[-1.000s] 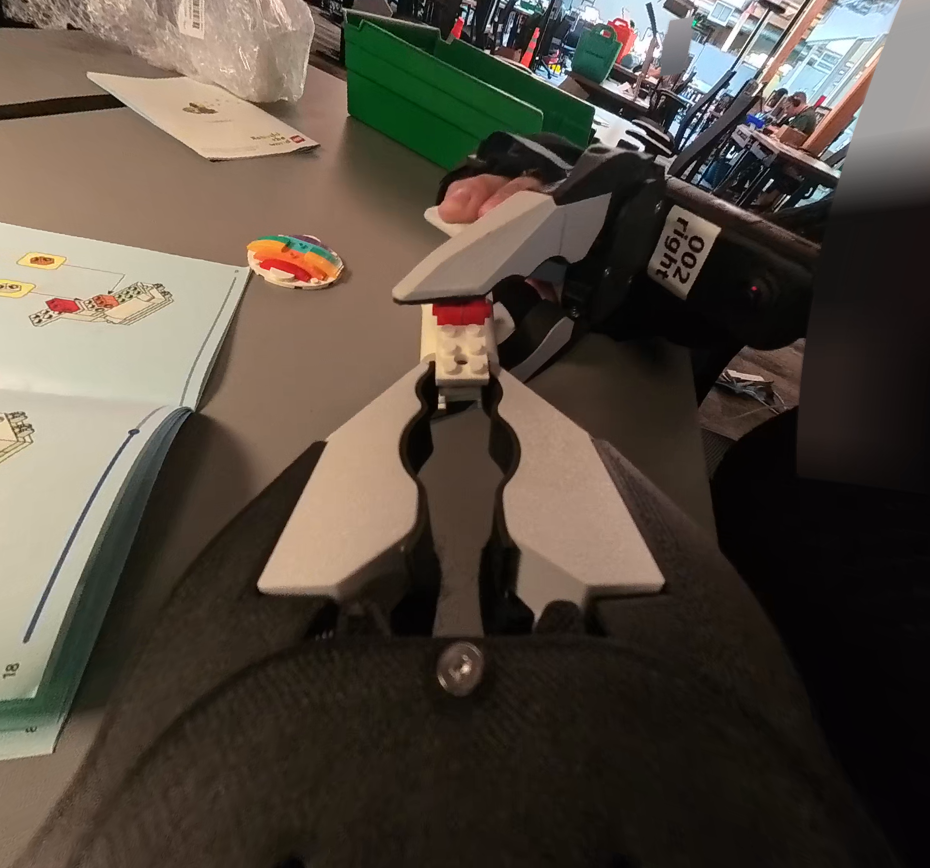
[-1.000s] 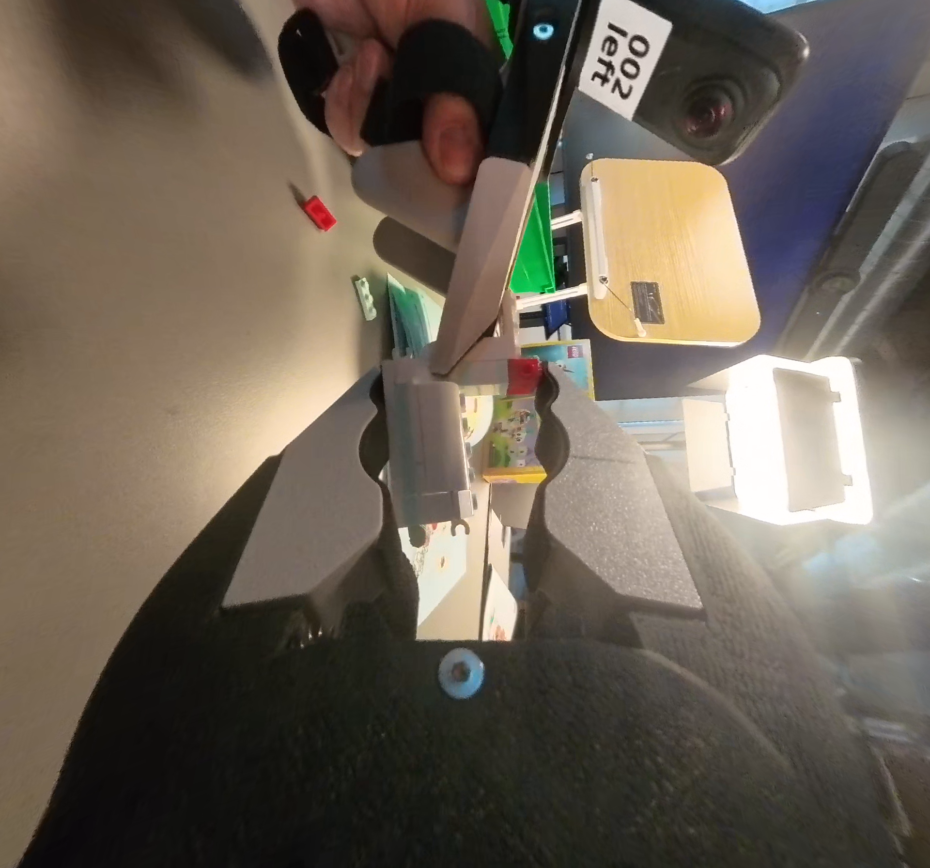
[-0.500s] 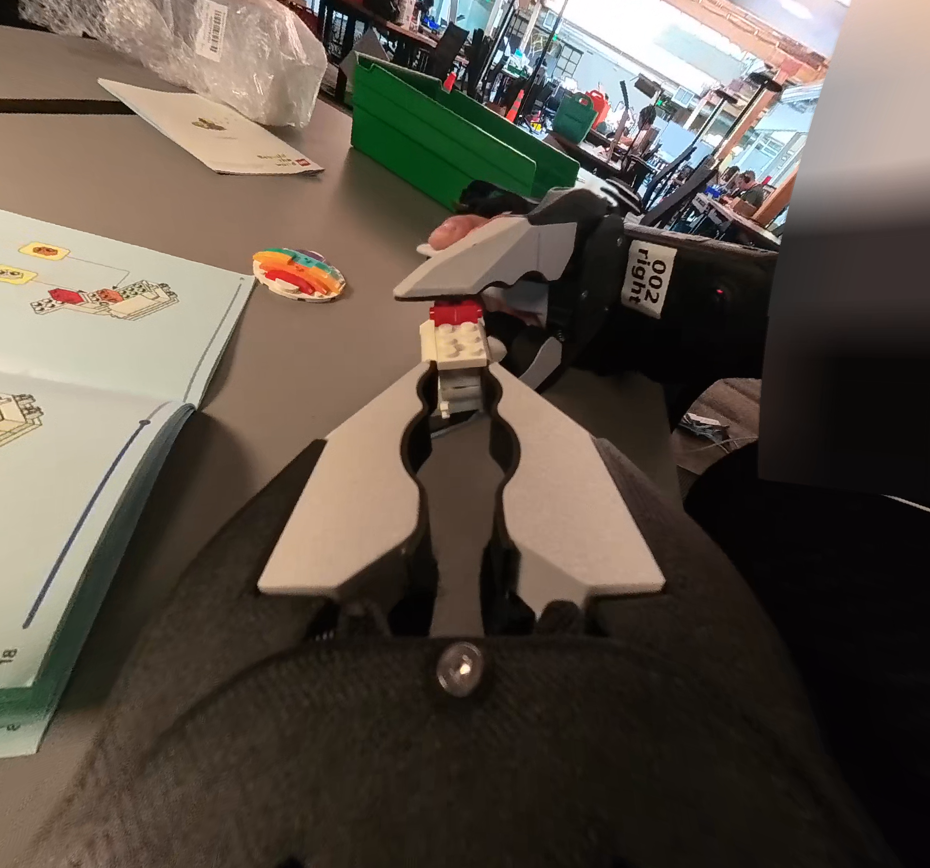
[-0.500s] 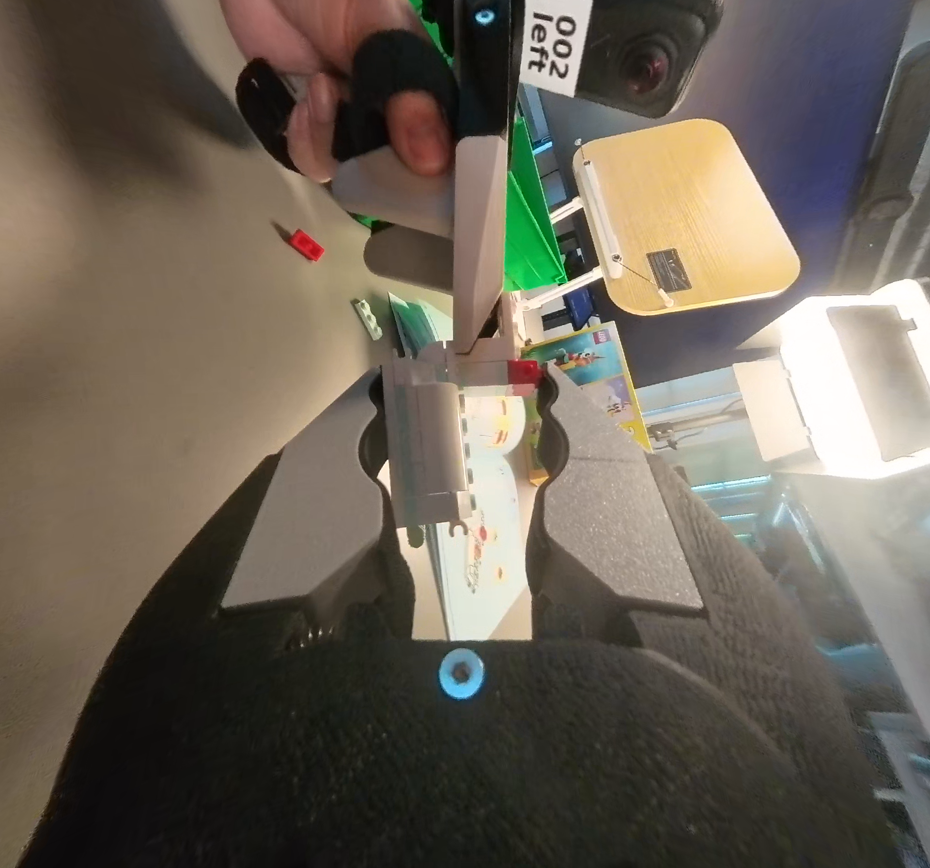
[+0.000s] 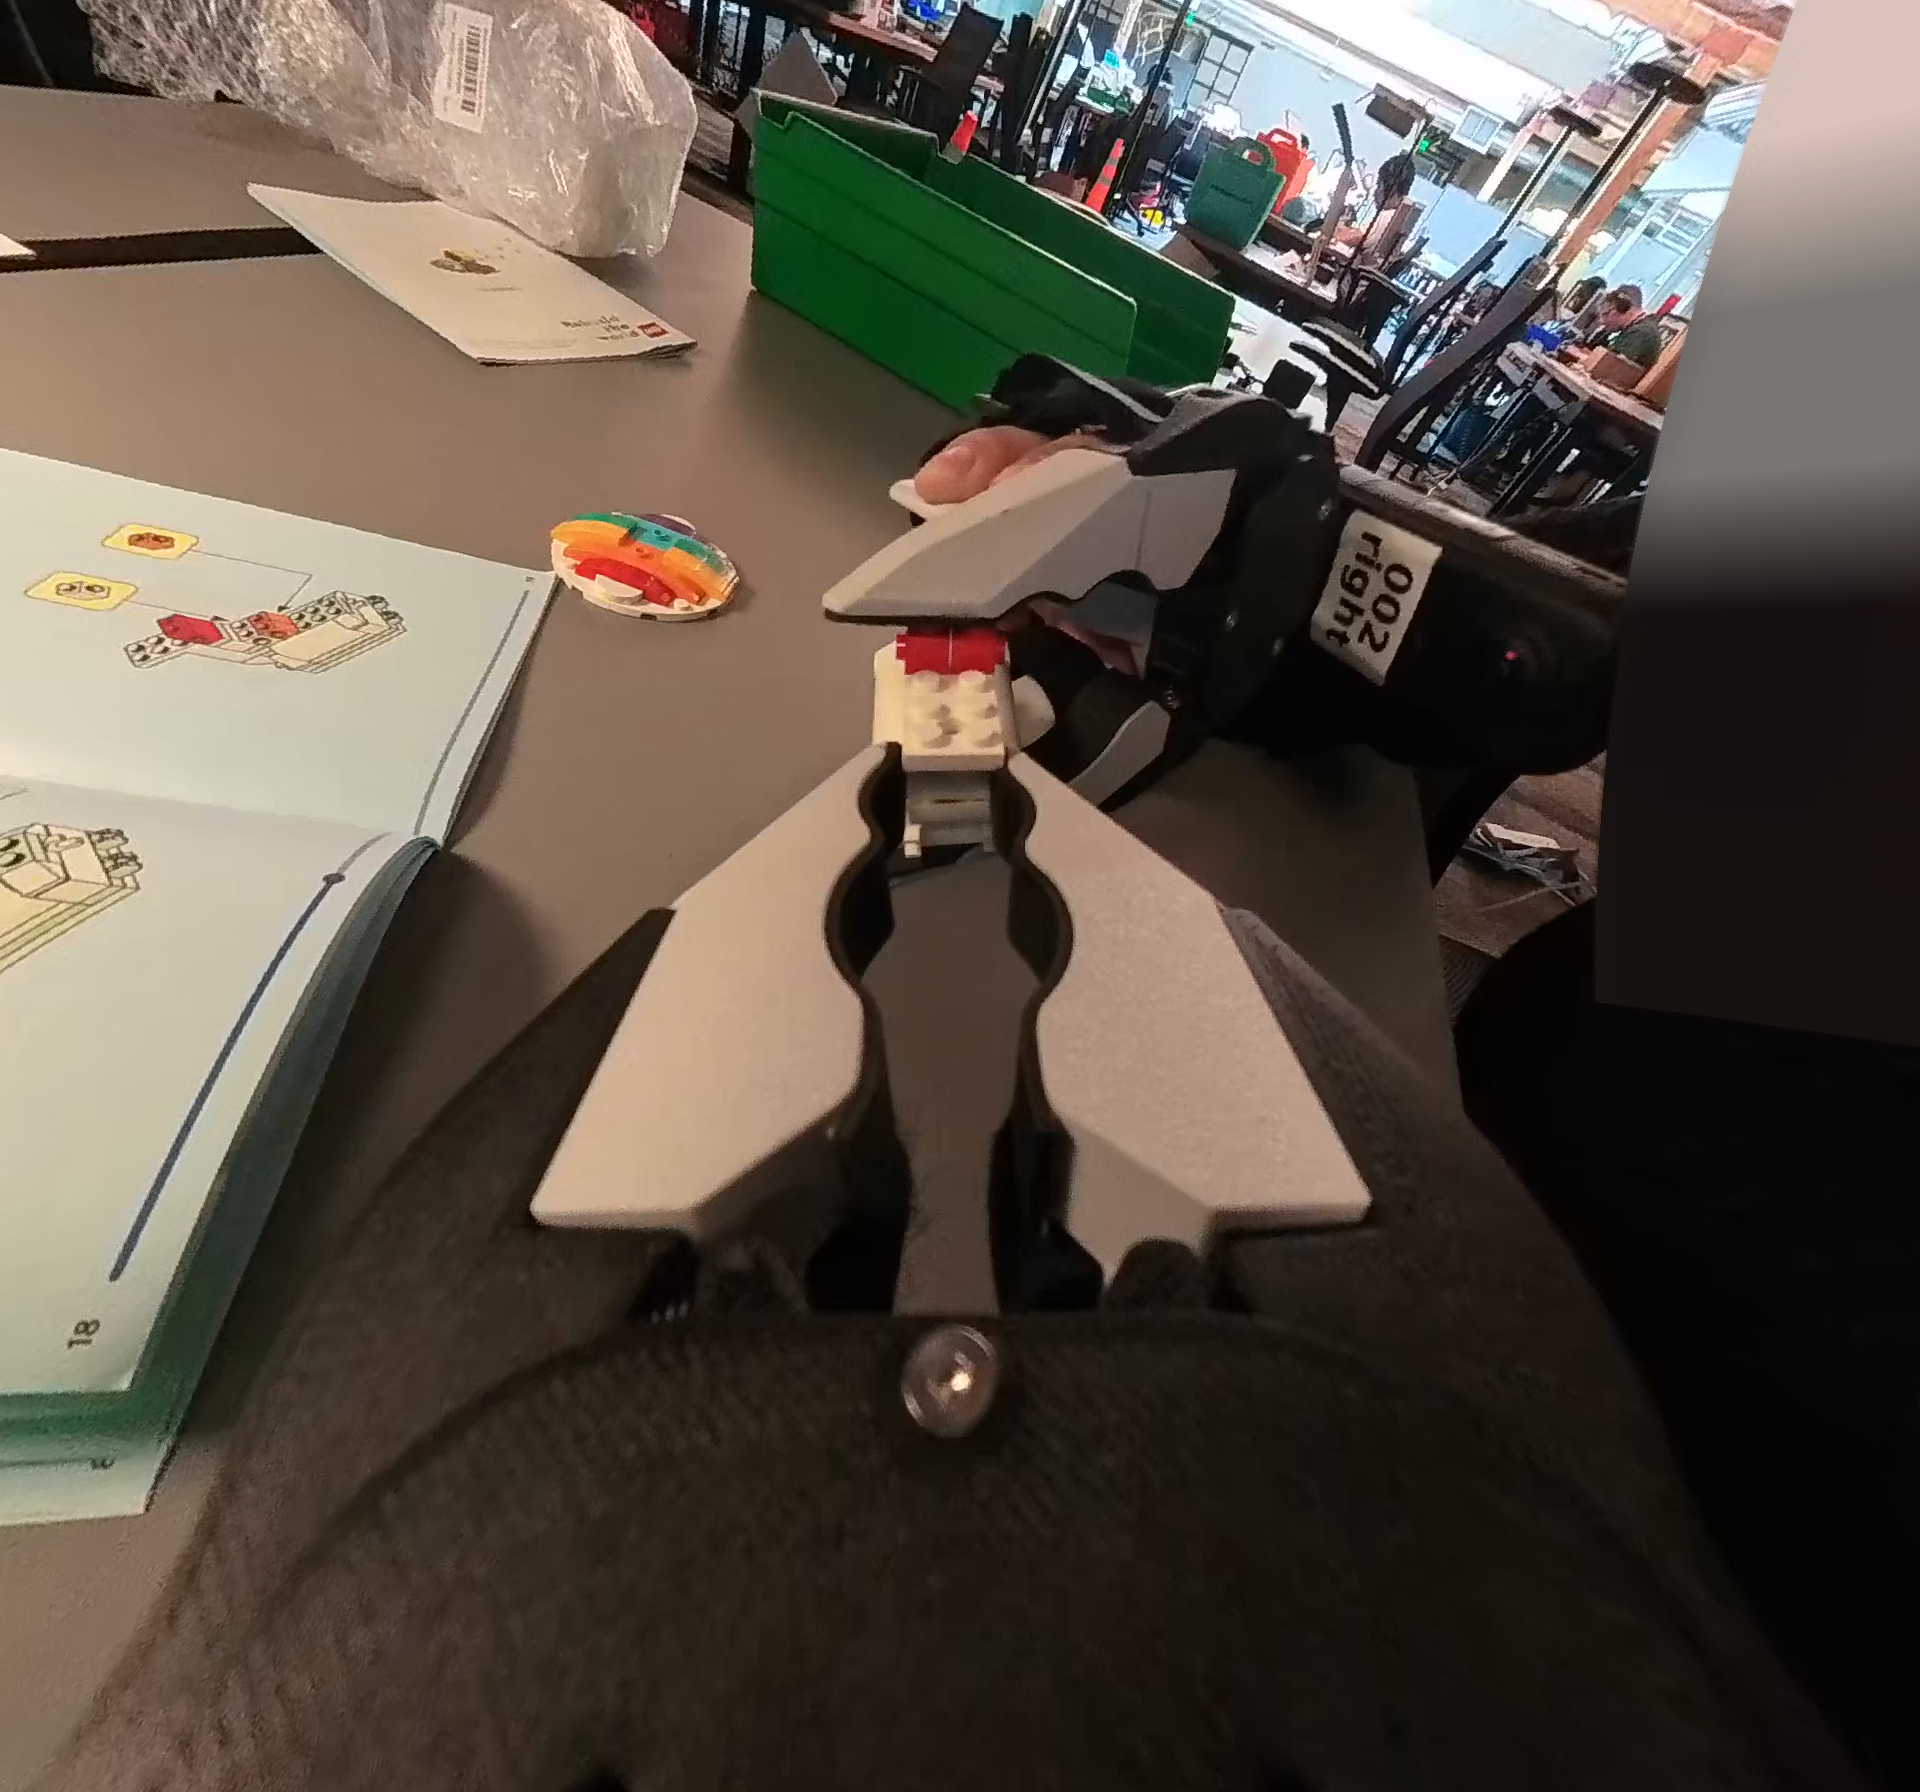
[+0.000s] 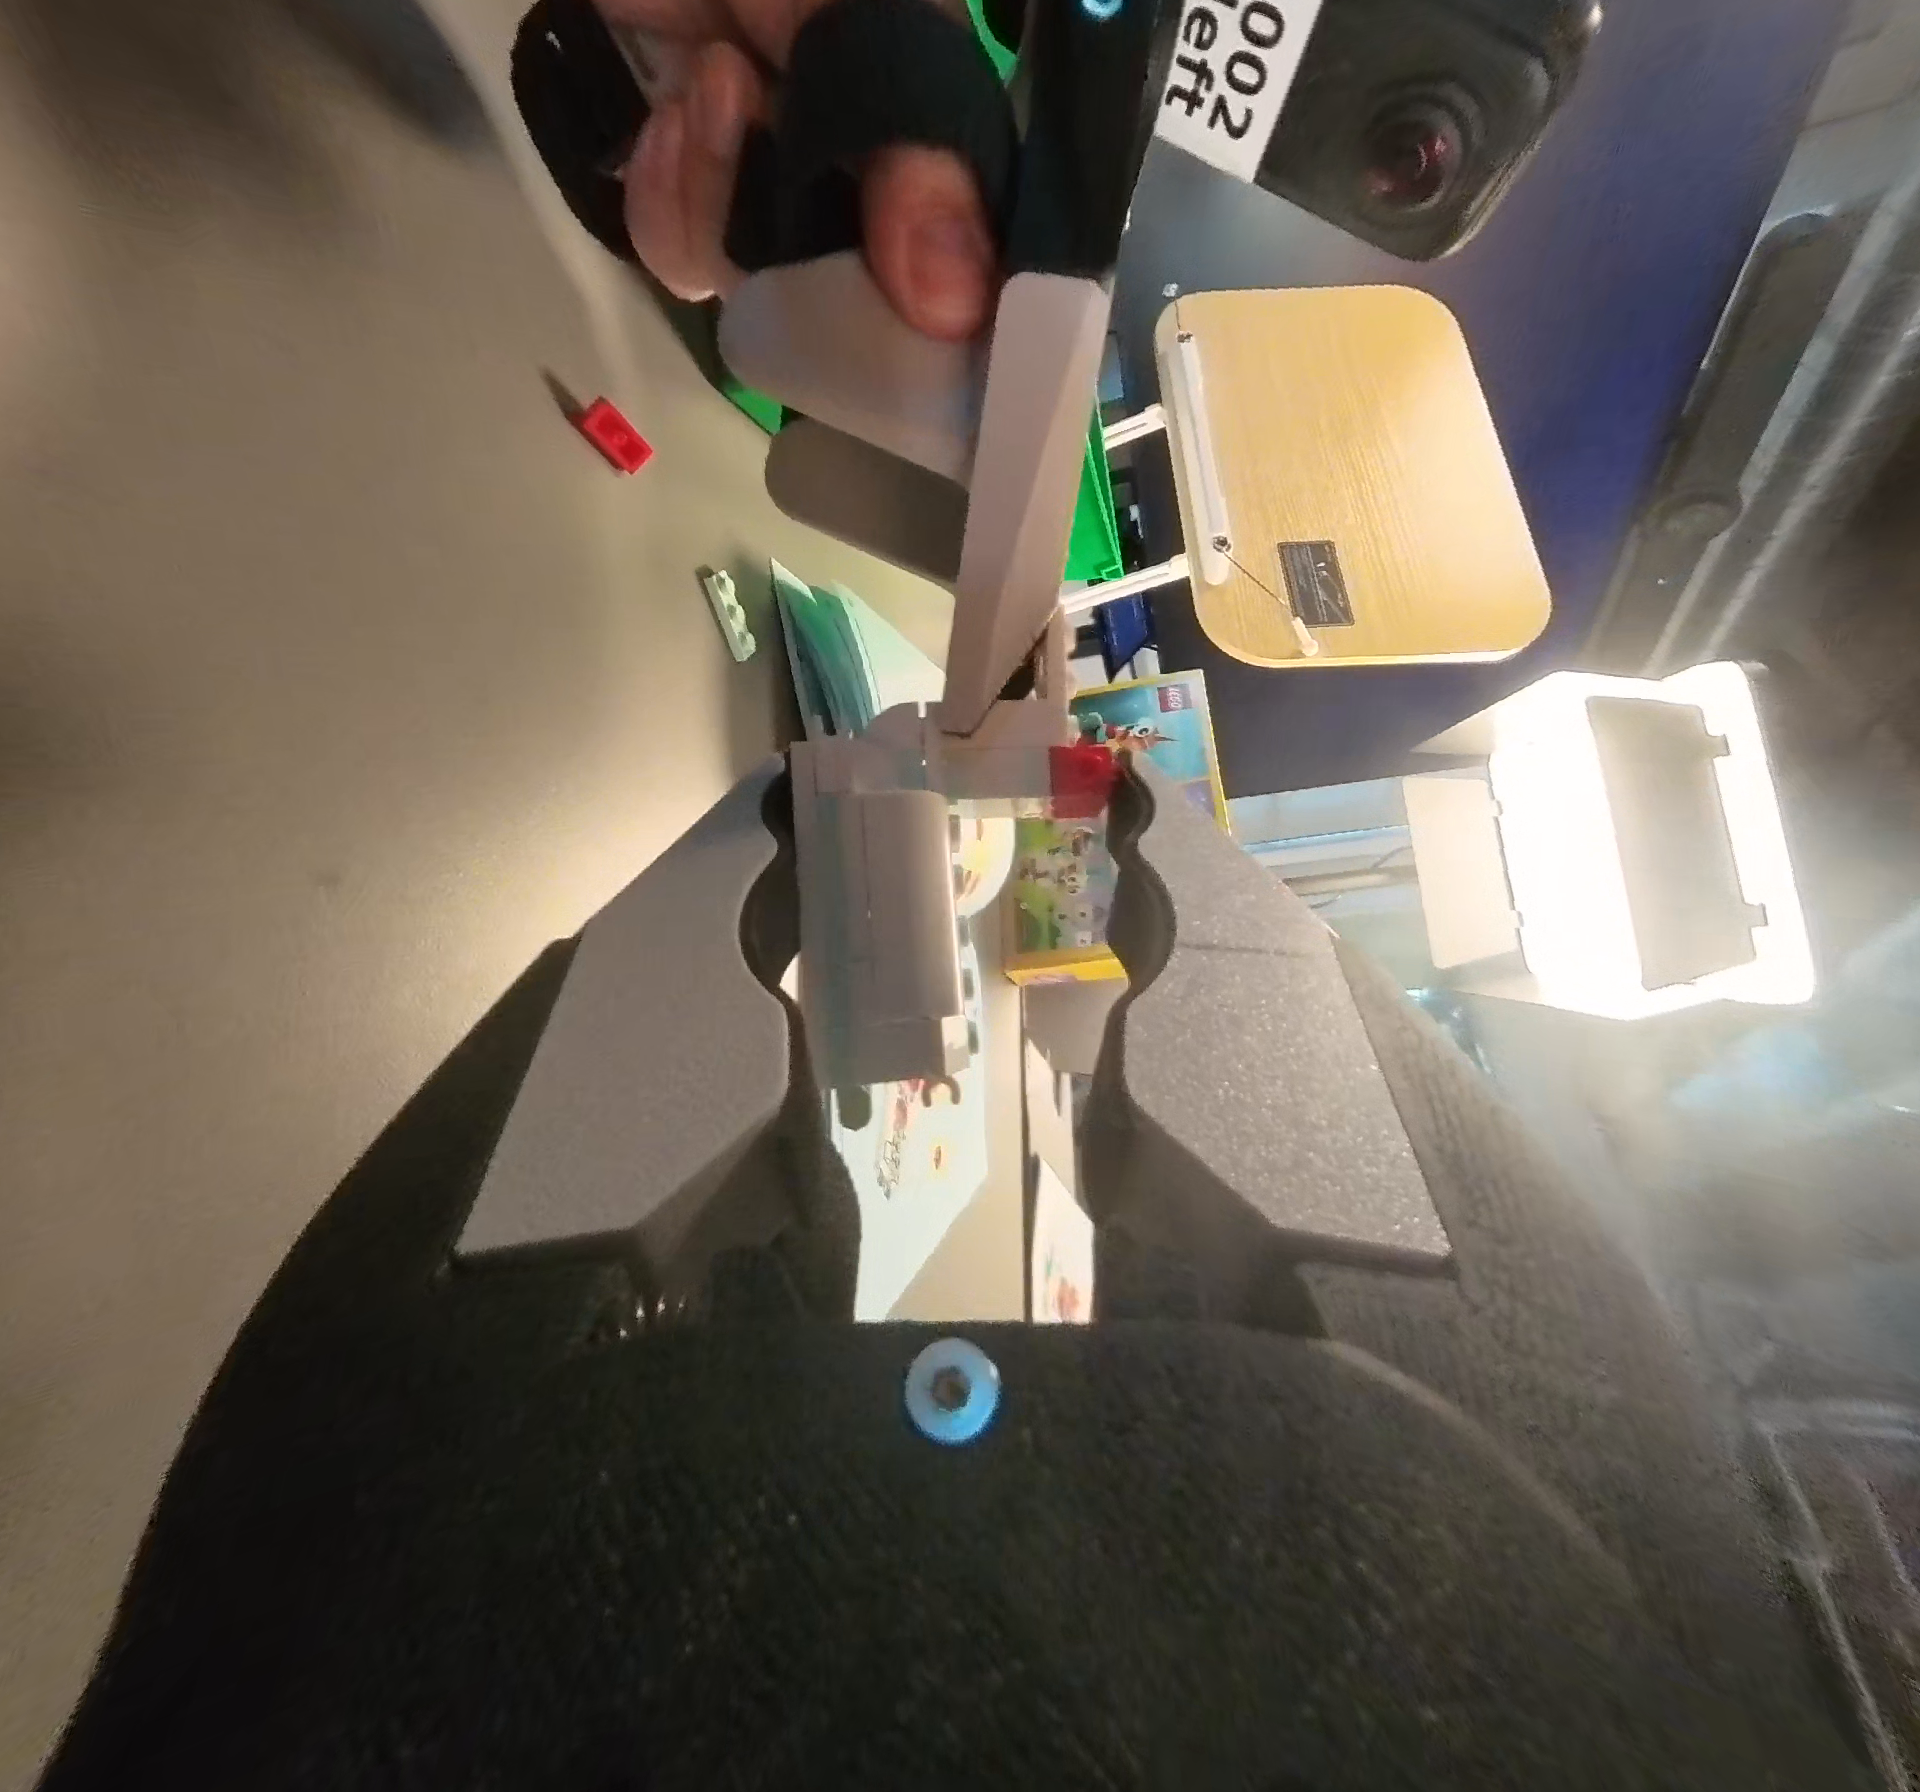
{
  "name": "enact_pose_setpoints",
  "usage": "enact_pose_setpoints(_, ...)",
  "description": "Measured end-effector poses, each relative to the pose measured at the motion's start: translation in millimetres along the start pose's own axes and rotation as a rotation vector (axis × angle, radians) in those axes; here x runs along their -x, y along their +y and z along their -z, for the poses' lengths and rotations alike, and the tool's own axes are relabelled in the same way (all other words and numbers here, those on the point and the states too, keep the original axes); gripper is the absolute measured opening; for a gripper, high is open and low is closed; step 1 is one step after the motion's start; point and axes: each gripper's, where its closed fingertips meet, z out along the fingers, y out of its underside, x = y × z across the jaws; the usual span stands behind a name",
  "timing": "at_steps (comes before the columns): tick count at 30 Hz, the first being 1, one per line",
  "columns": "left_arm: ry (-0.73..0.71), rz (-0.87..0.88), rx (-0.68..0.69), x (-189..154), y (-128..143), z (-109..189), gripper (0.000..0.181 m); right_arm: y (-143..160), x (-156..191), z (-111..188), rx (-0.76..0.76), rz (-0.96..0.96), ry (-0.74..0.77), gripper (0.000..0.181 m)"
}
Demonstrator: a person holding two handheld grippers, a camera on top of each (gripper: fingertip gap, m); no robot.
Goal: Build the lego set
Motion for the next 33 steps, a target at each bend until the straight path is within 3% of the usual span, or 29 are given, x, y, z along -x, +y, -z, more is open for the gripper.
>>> enact_pose_setpoints(5, 0.004, 0.047, -0.062, 3.4, -7.5, 0.4, 0.017, 2.1, -5.7, -3.4, -0.027, -0.209, 0.013, 0.058)
enact_pose_setpoints(7, 0.006, 0.084, -0.046, 5.7, -4.0, -1.7, 0.046, 4.8, -9.0, -5.6, -0.026, -0.284, 0.027, 0.058)
enact_pose_setpoints(8, 0.017, 0.099, -0.04, 5.3, -2.0, -2.9, 0.048, 5.4, -10.7, -6.2, -0.026, -0.313, 0.034, 0.058)
enact_pose_setpoints(18, -0.003, 0.071, -0.101, 8.0, -7.5, -3.0, 0.017, 0.0, -7.0, -11.4, -0.028, -0.333, 0.029, 0.059)
enact_pose_setpoints(33, 0.013, 0.105, -0.134, 9.5, -9.9, 0.2, 0.016, 5.1, -13.0, -10.4, -0.011, -0.34, 0.058, 0.059)
